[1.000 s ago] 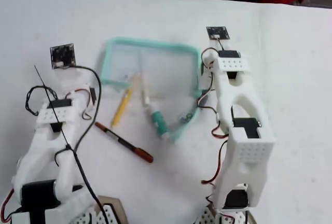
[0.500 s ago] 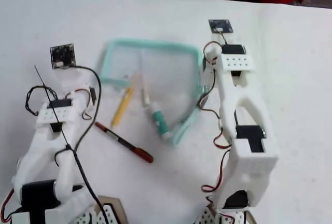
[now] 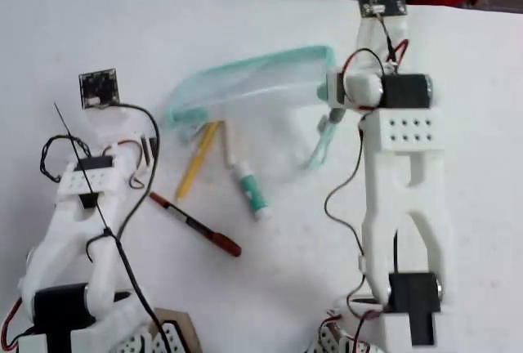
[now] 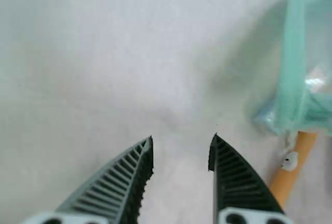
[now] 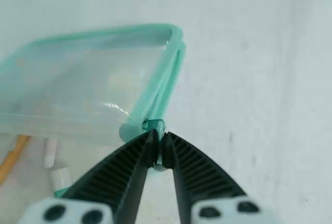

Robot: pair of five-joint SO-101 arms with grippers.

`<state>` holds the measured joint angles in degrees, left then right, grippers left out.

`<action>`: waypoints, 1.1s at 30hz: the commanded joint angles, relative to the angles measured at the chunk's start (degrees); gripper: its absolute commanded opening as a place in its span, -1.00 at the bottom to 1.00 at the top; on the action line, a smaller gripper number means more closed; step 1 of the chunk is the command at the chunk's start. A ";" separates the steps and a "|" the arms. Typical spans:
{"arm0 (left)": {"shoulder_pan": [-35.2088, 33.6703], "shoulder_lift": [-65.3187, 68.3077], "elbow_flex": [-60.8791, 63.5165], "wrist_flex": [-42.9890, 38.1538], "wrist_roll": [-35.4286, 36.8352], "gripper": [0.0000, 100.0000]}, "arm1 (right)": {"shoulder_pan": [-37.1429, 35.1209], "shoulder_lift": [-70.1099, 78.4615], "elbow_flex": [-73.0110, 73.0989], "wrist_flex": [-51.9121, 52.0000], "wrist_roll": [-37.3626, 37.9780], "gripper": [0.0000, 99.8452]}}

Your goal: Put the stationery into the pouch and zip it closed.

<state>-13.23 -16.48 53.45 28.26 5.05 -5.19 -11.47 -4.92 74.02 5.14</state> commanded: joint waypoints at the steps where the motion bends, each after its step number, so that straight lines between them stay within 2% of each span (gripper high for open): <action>1: 0.40 -0.57 -0.44 -0.70 0.18 -0.62 | 0.31 -8.66 -1.67 -0.04 0.44 -0.96; 7: 1.45 -0.57 -0.62 1.23 -2.64 -0.61 | 0.75 -12.70 -11.08 2.77 0.53 -0.96; 15: 1.45 -0.66 -0.62 1.32 -2.99 -0.58 | 1.19 -6.46 -37.01 14.20 0.53 -0.96; 19: 1.45 -0.66 -0.62 1.32 -3.08 -0.58 | 4.26 -1.19 -42.64 22.90 0.62 -0.96; 26: 1.45 -0.57 -0.53 1.32 -3.08 -0.58 | 16.48 5.85 -24.18 24.48 0.88 -0.96; 30: 1.54 -0.57 -0.53 1.14 -3.08 -0.58 | 16.84 6.55 -11.34 24.40 9.76 -0.96; 33: 1.54 -0.57 -0.62 0.97 -3.08 -0.58 | 16.92 6.37 -2.64 23.25 12.92 -0.96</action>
<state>-12.35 -16.48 53.45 29.32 2.51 10.90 -4.62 -13.89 98.11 14.90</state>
